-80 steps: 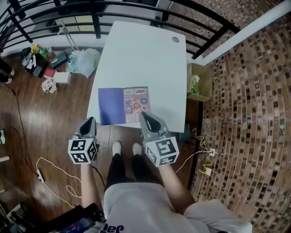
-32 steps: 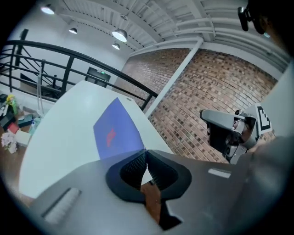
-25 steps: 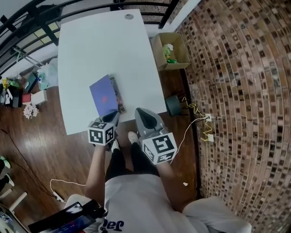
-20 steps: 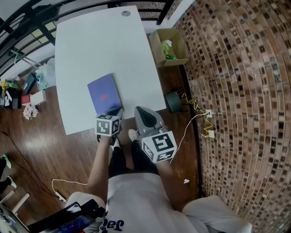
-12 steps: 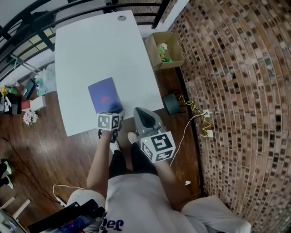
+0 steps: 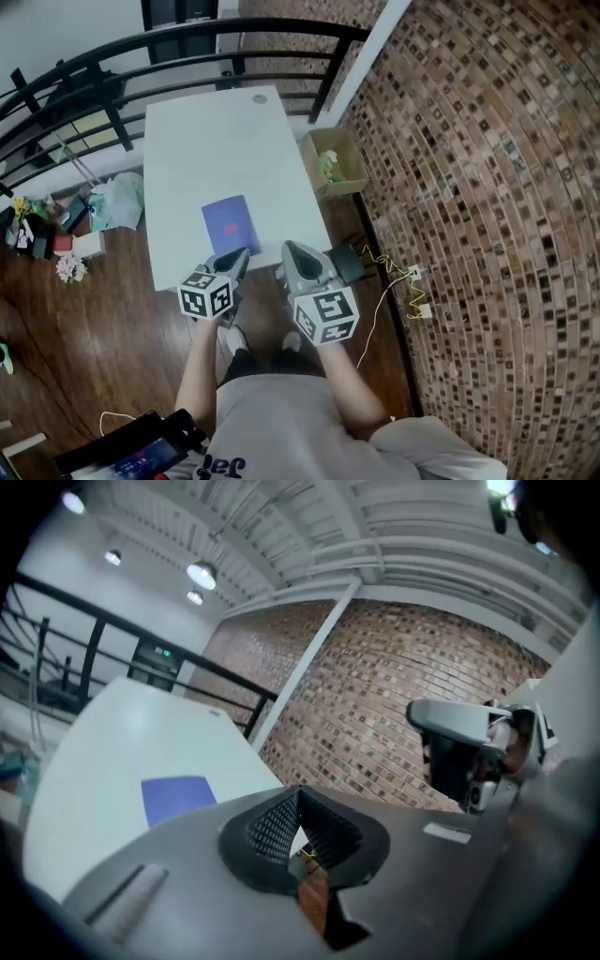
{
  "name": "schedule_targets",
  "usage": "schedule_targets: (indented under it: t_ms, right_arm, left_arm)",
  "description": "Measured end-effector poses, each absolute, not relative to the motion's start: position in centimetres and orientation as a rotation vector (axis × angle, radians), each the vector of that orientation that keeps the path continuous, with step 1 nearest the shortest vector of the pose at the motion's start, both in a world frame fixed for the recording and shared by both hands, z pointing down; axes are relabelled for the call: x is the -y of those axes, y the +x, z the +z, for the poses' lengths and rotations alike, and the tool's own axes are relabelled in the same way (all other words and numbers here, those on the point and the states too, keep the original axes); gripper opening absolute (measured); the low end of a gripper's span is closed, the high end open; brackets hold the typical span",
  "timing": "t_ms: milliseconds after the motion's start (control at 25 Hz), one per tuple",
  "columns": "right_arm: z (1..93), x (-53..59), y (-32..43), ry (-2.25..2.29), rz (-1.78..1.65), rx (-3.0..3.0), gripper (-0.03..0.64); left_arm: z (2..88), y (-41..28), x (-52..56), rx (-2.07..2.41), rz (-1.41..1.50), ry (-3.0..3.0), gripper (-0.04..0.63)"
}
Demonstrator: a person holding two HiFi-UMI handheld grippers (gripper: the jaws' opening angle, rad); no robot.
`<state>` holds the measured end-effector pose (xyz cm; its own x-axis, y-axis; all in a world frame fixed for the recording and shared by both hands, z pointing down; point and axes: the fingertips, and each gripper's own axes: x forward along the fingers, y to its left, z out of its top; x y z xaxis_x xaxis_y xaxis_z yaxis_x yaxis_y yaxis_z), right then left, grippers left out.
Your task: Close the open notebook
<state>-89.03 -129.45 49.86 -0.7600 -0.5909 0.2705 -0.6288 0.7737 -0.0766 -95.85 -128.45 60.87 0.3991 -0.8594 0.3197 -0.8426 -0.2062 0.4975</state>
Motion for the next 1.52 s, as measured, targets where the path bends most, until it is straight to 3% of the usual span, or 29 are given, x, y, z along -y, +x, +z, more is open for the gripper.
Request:
schedule_targets:
  t_ms: [360,560,800,1080,1520]
  right_arm:
    - [43.5,123.2,-84.2,0.862,0.048,2.942,-0.009]
    - [47.2,115.8,-76.2,0.828,0.111,2.898,-0.009]
    - [49.1,111.1,-69.2,0.741,0.234,2.848,-0.009]
    - [41.1,108.2,-68.5,0.798,0.018,2.986,-0.009]
    - [40.7,104.1,-70.0,0.736,-0.019,2.962,-0.009]
  left_arm:
    - [45.0,-93.4,120.0,2.062,-0.023,2.221,0.017]
    - [44.4,-85.8,111.5,2.161,-0.192,2.128,0.017]
    - [47.1,-77.7,106.2,2.164,-0.058,2.024,0.017]
    - [41.2,-77.4,102.5,2.28,-0.051,2.113,0.017]
    - [40.2,-78.7,98.5,2.364,-0.095,2.049,0.017]
